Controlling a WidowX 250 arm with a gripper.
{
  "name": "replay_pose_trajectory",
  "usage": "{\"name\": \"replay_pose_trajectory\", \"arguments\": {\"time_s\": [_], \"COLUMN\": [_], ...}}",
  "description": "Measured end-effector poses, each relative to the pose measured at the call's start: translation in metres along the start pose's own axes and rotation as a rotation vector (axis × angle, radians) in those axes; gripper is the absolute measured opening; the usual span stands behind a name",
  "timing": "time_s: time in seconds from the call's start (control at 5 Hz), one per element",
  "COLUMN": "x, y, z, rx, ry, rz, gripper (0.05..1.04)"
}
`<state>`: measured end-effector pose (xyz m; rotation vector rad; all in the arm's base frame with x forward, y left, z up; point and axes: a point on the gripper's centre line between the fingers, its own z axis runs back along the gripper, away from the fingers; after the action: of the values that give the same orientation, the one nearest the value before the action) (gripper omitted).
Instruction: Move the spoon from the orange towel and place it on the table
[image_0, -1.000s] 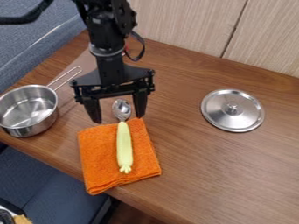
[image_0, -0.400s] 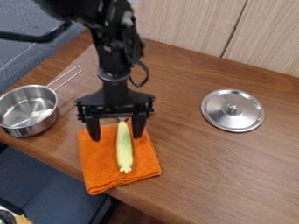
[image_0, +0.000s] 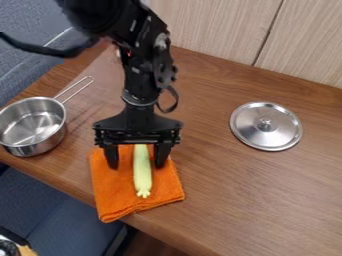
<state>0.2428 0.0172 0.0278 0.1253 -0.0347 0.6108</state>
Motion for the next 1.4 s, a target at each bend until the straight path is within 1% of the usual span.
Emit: {"name": "replay_pose_trajectory", "arguments": {"time_s": [0.2,0.4,0.6,0.8,1.0,1.2,1.4], "x": [-0.001,-0.001,-0.001,-0.002,-0.003,0.0,0.009], "y": [-0.002,-0.001,-0.001,-0.001,0.003,0.006,0.005], "z": [-0.001,-0.003,-0.003,-0.003,0.003,0.024,0.044], "rx": [-0.012,-0.017,-0.016,-0.015,-0.022,-0.057,-0.094], "ry": [0.003,-0.003,-0.004,0.0,-0.001,-0.03,-0.058], "rz": [-0.003,0.01,0.011,0.013,0.023,0.038,0.057], "gripper": [0.709,0.424,0.393,0.393,0.393,0.392,0.392]}}
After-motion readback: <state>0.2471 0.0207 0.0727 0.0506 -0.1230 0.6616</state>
